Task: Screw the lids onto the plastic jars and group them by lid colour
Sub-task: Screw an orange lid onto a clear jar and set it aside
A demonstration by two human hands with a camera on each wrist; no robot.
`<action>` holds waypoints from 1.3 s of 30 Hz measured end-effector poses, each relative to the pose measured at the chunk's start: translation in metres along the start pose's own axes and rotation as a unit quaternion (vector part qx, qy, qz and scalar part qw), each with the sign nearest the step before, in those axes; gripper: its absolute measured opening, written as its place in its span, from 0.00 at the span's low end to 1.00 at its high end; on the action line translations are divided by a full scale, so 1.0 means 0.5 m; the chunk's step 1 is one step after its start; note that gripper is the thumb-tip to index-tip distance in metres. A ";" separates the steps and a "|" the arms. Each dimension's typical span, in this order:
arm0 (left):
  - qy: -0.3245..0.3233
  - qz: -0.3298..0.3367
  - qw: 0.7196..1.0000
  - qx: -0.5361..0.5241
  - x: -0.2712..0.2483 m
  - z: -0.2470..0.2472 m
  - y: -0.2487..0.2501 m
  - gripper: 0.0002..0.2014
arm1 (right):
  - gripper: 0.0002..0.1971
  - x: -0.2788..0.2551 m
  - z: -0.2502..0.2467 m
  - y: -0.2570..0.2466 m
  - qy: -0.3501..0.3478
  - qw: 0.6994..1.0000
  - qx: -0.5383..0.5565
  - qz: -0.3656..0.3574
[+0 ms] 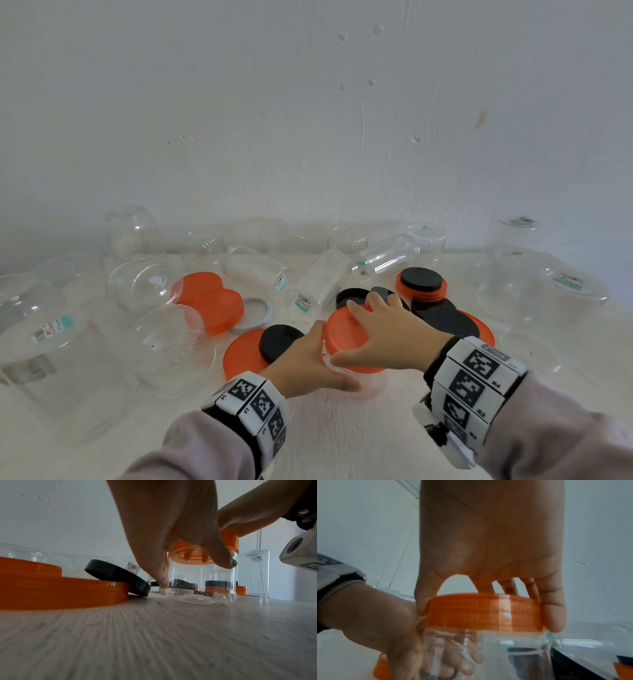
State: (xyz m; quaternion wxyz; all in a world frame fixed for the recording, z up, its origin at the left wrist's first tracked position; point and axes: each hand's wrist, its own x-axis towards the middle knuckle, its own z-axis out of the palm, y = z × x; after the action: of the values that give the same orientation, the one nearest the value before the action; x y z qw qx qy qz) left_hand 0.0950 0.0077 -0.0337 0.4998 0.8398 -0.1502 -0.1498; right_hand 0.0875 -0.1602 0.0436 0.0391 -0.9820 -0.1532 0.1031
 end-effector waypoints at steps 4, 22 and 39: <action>0.005 0.006 1.000 0.004 -0.004 0.002 0.003 0.45 | 0.48 -0.003 0.011 -0.005 0.034 0.999 -0.015 0.003; 0.008 0.011 1.000 0.025 -0.011 0.006 0.015 0.45 | 0.47 0.003 0.037 -0.009 0.078 0.996 -0.031 0.029; 0.023 0.029 0.999 0.032 -0.007 0.016 0.023 0.51 | 0.48 0.005 0.026 0.018 0.014 0.997 0.074 -0.008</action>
State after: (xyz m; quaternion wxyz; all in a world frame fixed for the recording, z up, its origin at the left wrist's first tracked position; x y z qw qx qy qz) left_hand 0.0872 -0.0026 -0.0270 0.4799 0.8539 -0.1677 -0.1114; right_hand 0.0897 -0.1674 0.0293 0.1145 -0.9766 -0.1523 0.0999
